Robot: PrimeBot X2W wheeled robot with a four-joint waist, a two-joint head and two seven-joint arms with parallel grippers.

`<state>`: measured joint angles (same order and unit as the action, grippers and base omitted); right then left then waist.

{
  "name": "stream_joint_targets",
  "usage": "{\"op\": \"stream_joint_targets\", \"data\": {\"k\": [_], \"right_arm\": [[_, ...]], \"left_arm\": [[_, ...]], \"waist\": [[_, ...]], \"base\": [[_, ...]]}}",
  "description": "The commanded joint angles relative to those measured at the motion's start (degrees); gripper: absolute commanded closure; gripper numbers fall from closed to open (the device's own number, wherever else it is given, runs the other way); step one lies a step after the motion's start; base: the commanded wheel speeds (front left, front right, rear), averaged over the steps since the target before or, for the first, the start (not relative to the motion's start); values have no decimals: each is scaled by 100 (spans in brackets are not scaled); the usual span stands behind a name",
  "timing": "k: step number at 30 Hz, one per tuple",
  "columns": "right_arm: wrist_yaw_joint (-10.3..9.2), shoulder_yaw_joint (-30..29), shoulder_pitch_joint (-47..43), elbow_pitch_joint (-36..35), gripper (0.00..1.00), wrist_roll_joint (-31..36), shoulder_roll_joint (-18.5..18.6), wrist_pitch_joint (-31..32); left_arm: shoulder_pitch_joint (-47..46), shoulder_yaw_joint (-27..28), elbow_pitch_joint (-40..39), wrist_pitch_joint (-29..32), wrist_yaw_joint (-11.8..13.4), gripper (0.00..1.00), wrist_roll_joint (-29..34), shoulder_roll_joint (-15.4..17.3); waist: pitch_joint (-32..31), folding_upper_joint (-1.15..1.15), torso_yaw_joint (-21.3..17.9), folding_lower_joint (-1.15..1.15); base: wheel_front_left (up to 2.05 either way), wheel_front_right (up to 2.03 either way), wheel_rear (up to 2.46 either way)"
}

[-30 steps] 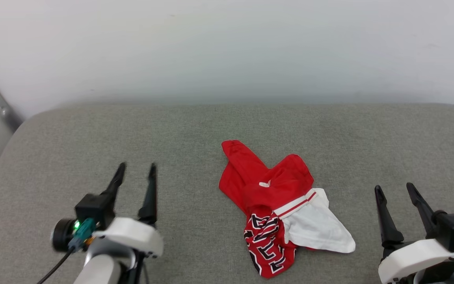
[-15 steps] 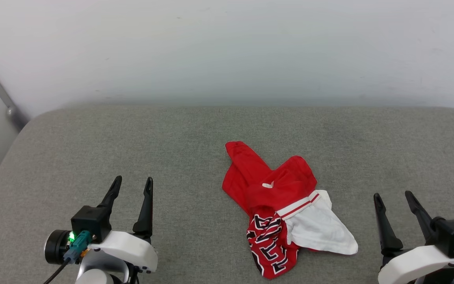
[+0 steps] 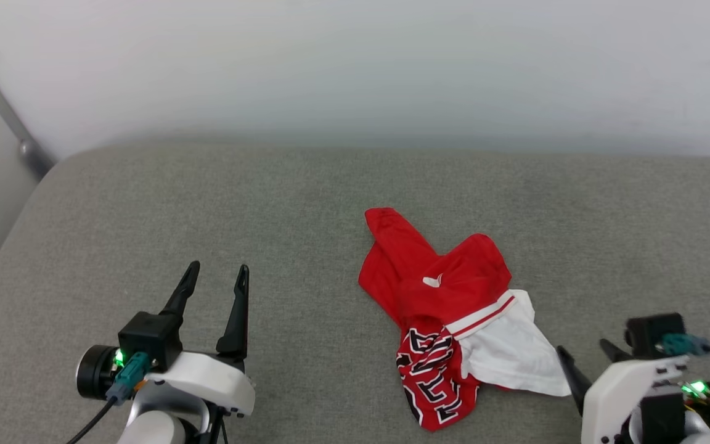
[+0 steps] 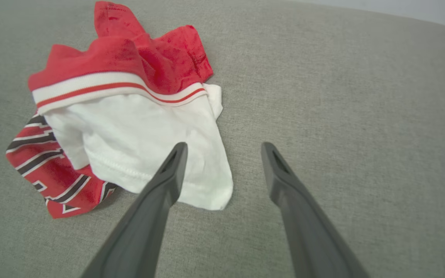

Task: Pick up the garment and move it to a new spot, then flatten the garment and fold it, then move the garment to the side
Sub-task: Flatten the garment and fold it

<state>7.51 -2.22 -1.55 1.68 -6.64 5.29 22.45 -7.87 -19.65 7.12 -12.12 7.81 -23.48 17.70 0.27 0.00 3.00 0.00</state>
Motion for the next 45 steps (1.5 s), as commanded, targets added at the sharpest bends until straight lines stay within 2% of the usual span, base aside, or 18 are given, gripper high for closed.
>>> {"op": "stream_joint_targets", "data": {"k": [1,7,12,13,14,15,25,31,35,40,41,42,43,44,45], "right_arm": [[-3,196,127,-56,0,-128,156,355],[-3,1119,561,-199,0,-669,692,1739],[-3,1476,766,-102,0,-904,879,2288],[-3,1494,803,-87,6,-922,901,2322],[-4,1505,831,-64,50,-955,920,2365],[-3,1525,863,-56,100,-962,952,2362],[-4,1447,1412,-516,100,-644,1426,2072],[-4,777,1503,-839,100,-267,1722,2133],[-4,59,938,-620,100,-173,1623,2107],[-4,-826,71,167,100,-135,1063,1735],[-4,-950,-84,373,94,-119,915,1610],[-4,-1036,-212,570,63,-90,779,1467],[-4,-1109,-287,719,13,-104,652,1316],[-4,-1154,-323,837,0,-134,529,1153],[-3,-1192,-342,931,0,-173,433,969]], "left_arm": [[-112,-1,-25,-20,8,0,12,-5],[-321,-84,51,-76,-82,0,31,-77],[-474,-139,173,-125,-157,0,47,-113],[-493,-137,197,-134,-161,0,41,-124],[-507,-140,212,-139,-164,0,33,-137],[-516,-141,231,-150,-164,0,26,-141],[-529,-84,327,-215,-132,0,-36,-168],[-549,-115,324,-226,-129,0,-38,-185],[-472,-124,354,-210,-128,0,-77,-152],[-393,-121,391,-176,-116,0,-139,-127],[-378,-117,396,-175,-111,0,-143,-123],[-347,-120,404,-162,-103,0,-158,-122],[-316,-114,406,-146,-84,0,-176,-113],[-293,-98,400,-147,-68,0,-195,-101],[-270,-89,395,-138,-58,0,-201,-90]], "waist": [[128,0,84,0],[425,0,277,0],[556,0,350,0],[575,0,352,0],[590,0,350,0],[601,0,341,0],[561,0,47,0],[583,0,-176,0],[583,0,-261,0],[566,0,-317,0],[557,0,-321,0],[537,0,-327,0],[525,0,-338,0],[520,0,-354,0],[509,0,-374,0]], "base": [[0,0,0],[0,0,0],[0,0,0],[0,0,0],[0,0,0],[0,0,0],[0,0,0],[0,0,0],[0,0,0],[0,0,0],[0,0,0],[0,0,0],[0,0,0],[0,0,0],[0,0,0]]}}
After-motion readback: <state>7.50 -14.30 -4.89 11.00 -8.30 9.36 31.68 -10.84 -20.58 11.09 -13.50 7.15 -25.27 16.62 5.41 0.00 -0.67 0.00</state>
